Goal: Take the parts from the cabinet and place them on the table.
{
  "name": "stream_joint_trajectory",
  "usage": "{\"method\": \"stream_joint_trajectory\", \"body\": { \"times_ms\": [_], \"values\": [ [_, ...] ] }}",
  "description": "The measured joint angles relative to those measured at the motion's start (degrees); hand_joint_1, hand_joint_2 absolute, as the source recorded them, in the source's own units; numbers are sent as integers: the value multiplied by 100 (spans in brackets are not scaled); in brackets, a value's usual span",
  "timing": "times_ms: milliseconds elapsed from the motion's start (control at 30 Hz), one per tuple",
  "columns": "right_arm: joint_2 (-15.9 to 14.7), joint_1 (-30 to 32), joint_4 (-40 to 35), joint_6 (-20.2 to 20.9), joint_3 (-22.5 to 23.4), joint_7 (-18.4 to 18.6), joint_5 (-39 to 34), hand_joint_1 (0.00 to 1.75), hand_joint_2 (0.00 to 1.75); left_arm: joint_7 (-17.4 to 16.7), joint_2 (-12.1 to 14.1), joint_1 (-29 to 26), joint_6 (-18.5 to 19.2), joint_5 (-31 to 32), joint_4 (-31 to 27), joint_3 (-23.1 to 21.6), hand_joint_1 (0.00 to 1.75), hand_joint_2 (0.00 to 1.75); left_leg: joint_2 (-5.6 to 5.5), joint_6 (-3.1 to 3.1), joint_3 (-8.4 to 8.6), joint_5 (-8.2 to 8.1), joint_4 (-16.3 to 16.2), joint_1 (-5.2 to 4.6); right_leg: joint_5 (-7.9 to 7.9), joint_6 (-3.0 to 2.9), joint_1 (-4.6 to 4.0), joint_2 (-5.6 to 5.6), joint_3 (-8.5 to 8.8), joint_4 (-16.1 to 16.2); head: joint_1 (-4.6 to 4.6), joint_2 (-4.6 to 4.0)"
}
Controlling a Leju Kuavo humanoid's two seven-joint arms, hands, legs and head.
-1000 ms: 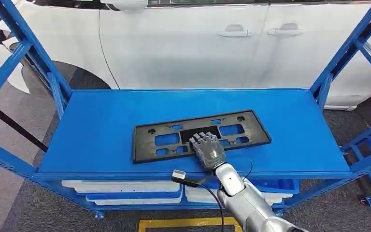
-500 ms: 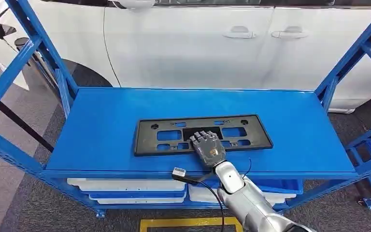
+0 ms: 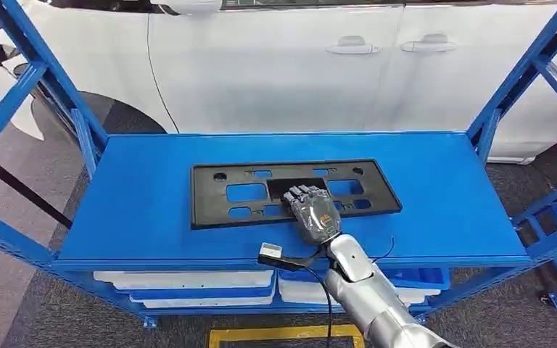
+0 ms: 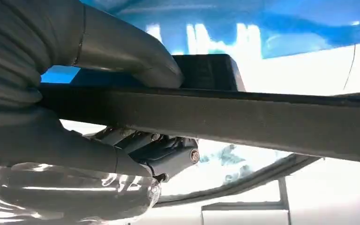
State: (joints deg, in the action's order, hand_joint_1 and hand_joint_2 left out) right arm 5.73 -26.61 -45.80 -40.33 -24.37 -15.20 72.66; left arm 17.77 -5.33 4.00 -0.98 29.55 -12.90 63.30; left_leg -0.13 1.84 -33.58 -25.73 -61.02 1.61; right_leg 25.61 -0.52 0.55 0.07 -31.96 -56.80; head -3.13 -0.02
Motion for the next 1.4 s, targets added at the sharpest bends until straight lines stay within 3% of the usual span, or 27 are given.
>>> {"method": "stream_joint_trajectory", "body": {
  "times_ms": [33,67,133,200,233,333,367,400,433,533,667,700,733,767,833,867,900,933,1000,1033,1067,1200,1233,1267,1333,1367,1400],
  "values": [
    [-2,72,-177,-2,68,-405,-505,175,175,11,-2,-1,53,0,0,0,0,175,1,-11,125,-50,252,1,32,38,-17,2,-26,-40,0,0],
    [-13,190,-504,-2,172,-937,-1273,175,175,37,0,1,107,0,0,0,0,175,-33,-103,124,-41,286,-30,49,69,-47,4,-57,-92,0,0],
    [-59,451,-1181,154,232,-1797,-2508,175,175,88,0,-14,186,0,0,0,0,175,-32,-168,102,-56,257,-38,37,109,-50,2,-59,-73,2,0],
    [-236,774,-2194,661,199,-2336,-4154,175,175,144,-2,-13,273,-2,0,4,0,175,-36,-268,112,-16,310,-30,94,198,-7,1,-65,-105,2,0],
    [-361,872,-2721,945,128,-2370,-4882,175,175,171,-2,-13,306,-2,0,7,0,175,-34,-292,113,-14,315,-36,222,219,8,-2,-124,-257,2,0],
    [-724,1078,-4229,1956,-138,-2386,-6415,175,175,227,4,-4,343,-2,0,59,0,175,-15,-341,77,-20,308,-59,875,259,13,0,-739,-1513,2,0],
    [-789,1138,-4784,2501,-232,-2386,-6764,175,175,238,4,-1,343,-2,0,74,0,175,-4,-342,73,-22,302,-69,965,264,13,0,-929,-1888,2,0],
    [-802,1173,-5188,3061,-287,-2386,-6989,175,175,238,2,4,328,-4,0,87,0,175,14,-344,79,-17,295,-70,899,265,14,-1,-961,-1937,2,0],
    [-802,1194,-5672,3761,-313,-2386,-7230,175,175,238,0,25,302,-4,2,101,0,175,10,-340,86,-22,284,-70,679,260,18,-3,-830,-1668,2,0],
    [-750,1241,-6392,4534,-328,-2386,-7507,175,175,227,-33,69,249,-4,2,138,0,175,-39,-310,105,-50,266,-63,1,216,36,-1,-198,-347,2,0],
    [-573,1427,-6854,5502,-234,-2381,-7740,175,175,199,-46,74,122,-4,7,155,0,175,-56,-166,57,-13,267,-87,37,104,-35,28,-193,-196,2,0],
    [-534,1444,-6852,5580,-234,-2381,-7771,175,175,173,-48,83,111,-4,7,166,0,175,-56,-126,56,-9,272,-94,1,49,6,25,-192,-141,2,0],
    [-505,1442,-6852,5633,-234,-2381,-7799,175,175,164,-48,95,105,-4,7,175,0,175,-45,-104,34,-114,195,-74,-43,2,24,8,-186,-104,2,0],
    [-465,1441,-6852,5679,-234,-2381,-7821,175,175,157,-48,107,100,-4,7,184,0,175,-30,-84,-57,-353,-40,-78,-66,-37,18,-3,-206,-91,2,0],
    [-426,1447,-6830,5816,-234,-2368,-7953,175,175,129,-52,121,87,0,7,190,0,175,-29,-47,-378,-881,-917,-71,-116,-82,-6,-24,-270,-92,2,0],
    [-426,1443,-6808,5904,-234,-2350,-8029,175,175,107,-52,123,70,0,7,197,0,175,-29,-32,-521,-1057,-1330,-71,-148,-86,-20,-28,-315,-97,2,0],
    [-426,1440,-6784,5976,-236,-2333,-8070,175,175,98,-52,122,52,0,7,205,0,175,-29,-24,-548,-1081,-1494,-71,-182,-86,-25,-27,-360,-104,0,0],
    [-426,1434,-6764,6021,-240,-2316,-8088,175,175,96,-50,125,50,0,7,214,0,175,-29,-28,-475,-1021,-1419,-71,-206,-81,-27,-26,-392,-112,2,0],
    [-426,1376,-6736,6043,-256,-2195,-8086,175,175,98,-31,145,50,0,7,238,0,175,-26,-60,184,-574,-358,-71,-274,-50,-26,-20,-486,-152,0,0],
    [-426,1346,-6727,6015,-271,-2119,-8079,175,175,101,-28,159,55,0,7,240,0,175,-23,-85,512,-448,158,-71,-295,-25,-26,-17,-511,-185,0,0],
    [-422,1337,-6725,5980,-284,-2082,-8075,175,175,101,-22,185,55,0,7,243,0,175,-29,-139,562,-520,321,-108,-315,14,-60,-20,-530,-205,0,0],
    [-411,1292,-6694,5967,-302,-2049,-8070,175,175,105,-11,178,57,-2,7,256,0,175,-43,-285,450,-298,349,-122,-497,162,-42,-15,-547,-130,2,0],
    [-411,1288,-6694,5967,-302,-2049,-8070,175,175,107,-15,184,57,-2,9,260,0,175,-10,-309,431,-233,370,-85,-426,183,-19,-9,-571,-168,2,0],
    [-411,1272,-6692,5965,-302,-2051,-8070,175,175,107,-15,194,57,-2,9,269,0,175,0,-372,363,-160,374,-87,-85,215,-12,-5,-685,-375,2,0],
    [-411,1266,-6683,5965,-304,-2049,-8070,175,175,107,-9,196,59,-2,9,278,0,175,15,-388,211,-50,371,-92,551,257,15,-5,-943,-1197,2,0],
    [-411,1267,-6670,5965,-304,-2049,-8070,175,175,107,-9,192,57,-2,9,282,0,175,19,-384,122,5,363,-98,774,275,21,-6,-1065,-1658,2,0],
    [-411,1270,-6653,5965,-304,-2049,-8070,175,175,107,-7,190,57,-2,9,286,0,175,20,-374,29,61,352,-99,836,284,23,-6,-1088,-1942,2,0]
  ]
}}
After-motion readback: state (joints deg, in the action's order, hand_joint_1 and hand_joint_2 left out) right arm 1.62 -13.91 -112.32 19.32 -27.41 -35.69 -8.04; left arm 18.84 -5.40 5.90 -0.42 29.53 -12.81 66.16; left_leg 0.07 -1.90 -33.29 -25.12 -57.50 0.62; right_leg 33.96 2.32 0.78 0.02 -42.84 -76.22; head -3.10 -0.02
